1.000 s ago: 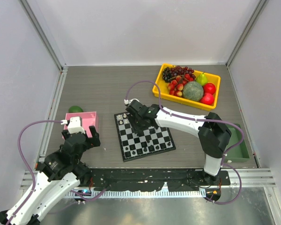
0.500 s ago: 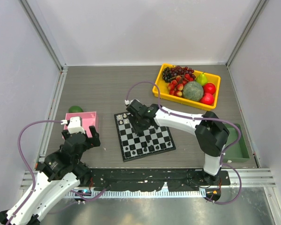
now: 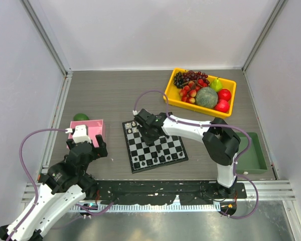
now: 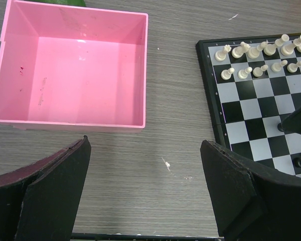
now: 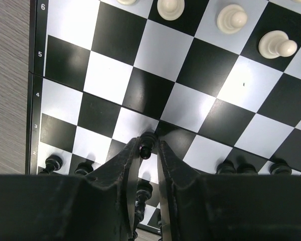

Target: Set up the chess pieces on the board

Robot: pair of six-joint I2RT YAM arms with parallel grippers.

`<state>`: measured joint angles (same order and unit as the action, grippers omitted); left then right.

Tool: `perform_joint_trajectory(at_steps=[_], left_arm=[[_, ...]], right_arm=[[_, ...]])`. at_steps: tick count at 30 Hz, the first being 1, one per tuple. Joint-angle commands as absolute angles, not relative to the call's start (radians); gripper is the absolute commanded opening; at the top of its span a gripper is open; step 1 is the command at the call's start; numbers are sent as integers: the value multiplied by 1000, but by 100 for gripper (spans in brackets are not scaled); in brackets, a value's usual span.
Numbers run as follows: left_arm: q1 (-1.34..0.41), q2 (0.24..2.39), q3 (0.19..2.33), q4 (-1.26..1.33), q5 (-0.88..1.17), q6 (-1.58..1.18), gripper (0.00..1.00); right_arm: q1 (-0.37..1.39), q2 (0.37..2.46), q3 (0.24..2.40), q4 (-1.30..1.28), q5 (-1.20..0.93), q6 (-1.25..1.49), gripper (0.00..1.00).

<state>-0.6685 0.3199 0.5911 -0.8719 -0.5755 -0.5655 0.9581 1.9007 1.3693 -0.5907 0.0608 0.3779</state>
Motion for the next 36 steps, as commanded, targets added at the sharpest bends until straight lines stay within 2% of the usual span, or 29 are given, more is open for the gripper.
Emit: perform_joint_trajectory(at_steps=[1, 8, 36], left_arm=[[-670, 330, 592, -834, -595, -563, 99], [-672, 328, 591, -834, -594, -563, 99], [-672, 328, 591, -833, -594, -563, 99]], right_arm=[[956, 1894, 1391, -563, 46, 370, 25], [959, 1855, 1362, -551, 15, 377, 13], [1071, 1758, 1233, -568, 23, 414, 11]])
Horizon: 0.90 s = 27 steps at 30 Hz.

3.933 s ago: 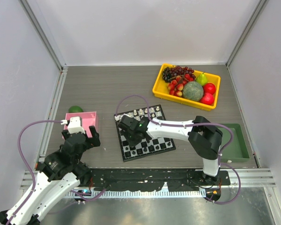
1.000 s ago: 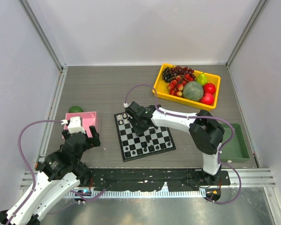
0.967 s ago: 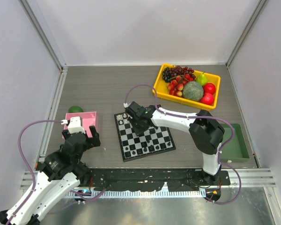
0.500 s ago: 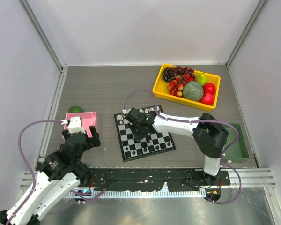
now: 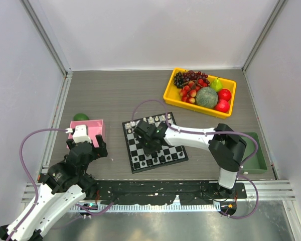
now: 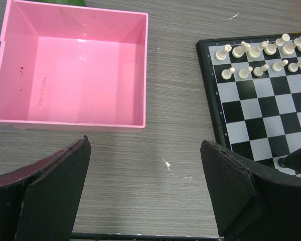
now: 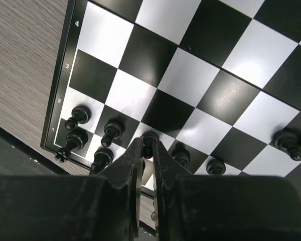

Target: Set up the chess pieces on the board

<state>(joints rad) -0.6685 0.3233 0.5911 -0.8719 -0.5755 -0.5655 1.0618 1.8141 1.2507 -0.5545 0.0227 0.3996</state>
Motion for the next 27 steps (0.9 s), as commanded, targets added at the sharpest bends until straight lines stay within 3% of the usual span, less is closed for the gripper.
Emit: perform_joint_trajectory(at_steps=[1, 17, 27], left_arm=[[-672, 328, 591, -834, -594, -563, 99], [-672, 328, 591, -833, -594, -563, 99], [-672, 327, 592, -834, -595, -564, 99]], right_arm=[[1072, 1758, 1235, -568, 23, 416, 11], [1091, 1759, 1236, -568, 15, 425, 13], [1091, 1750, 1273, -587, 57, 416, 32]])
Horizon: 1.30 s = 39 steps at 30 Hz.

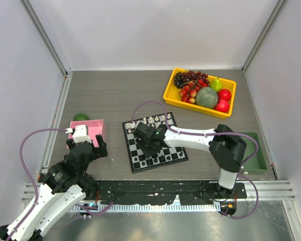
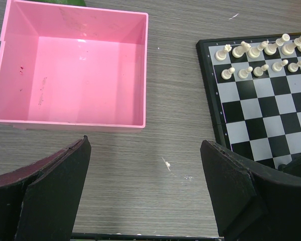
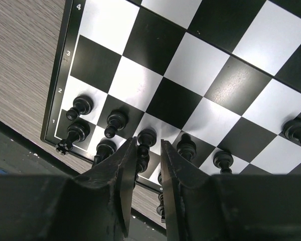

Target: Set up the chess pieces on the board

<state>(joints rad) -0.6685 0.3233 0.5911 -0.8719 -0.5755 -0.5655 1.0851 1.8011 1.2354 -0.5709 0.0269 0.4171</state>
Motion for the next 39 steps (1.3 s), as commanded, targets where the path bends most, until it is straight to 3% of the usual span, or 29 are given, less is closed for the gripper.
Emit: perform_joint_trajectory(at_steps=[1, 18, 39], left_arm=[[-670, 327, 591, -834, -595, -563, 99], [-670, 328, 591, -833, -594, -563, 99], [-672, 334, 589, -831, -591, -563, 99]], right_arm=[[1091, 1746, 1279, -586, 58, 414, 33], [1035, 1637, 1243, -604, 137, 414, 39], [957, 1664, 1149, -581, 100, 416, 29]])
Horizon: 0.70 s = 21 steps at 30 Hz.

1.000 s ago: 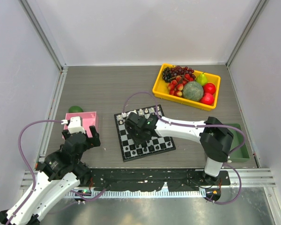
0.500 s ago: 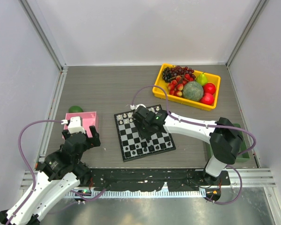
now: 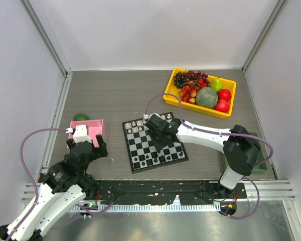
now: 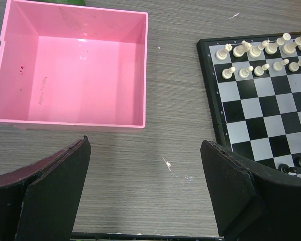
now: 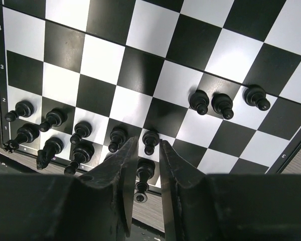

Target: Set up the chess pieces on the board

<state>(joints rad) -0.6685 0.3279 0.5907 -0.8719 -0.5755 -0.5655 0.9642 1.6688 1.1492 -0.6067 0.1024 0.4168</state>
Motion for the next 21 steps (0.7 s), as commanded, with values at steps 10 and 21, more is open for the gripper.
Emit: perform_joint_trajectory(at_steps=[10, 21], left_arm=[[-670, 334, 589, -831, -591, -563, 99], [-670, 331, 589, -833, -589, -564, 99]], right_arm=[[951, 1681, 1124, -555, 75, 419, 27], [951, 1683, 1109, -546, 80, 422, 19]])
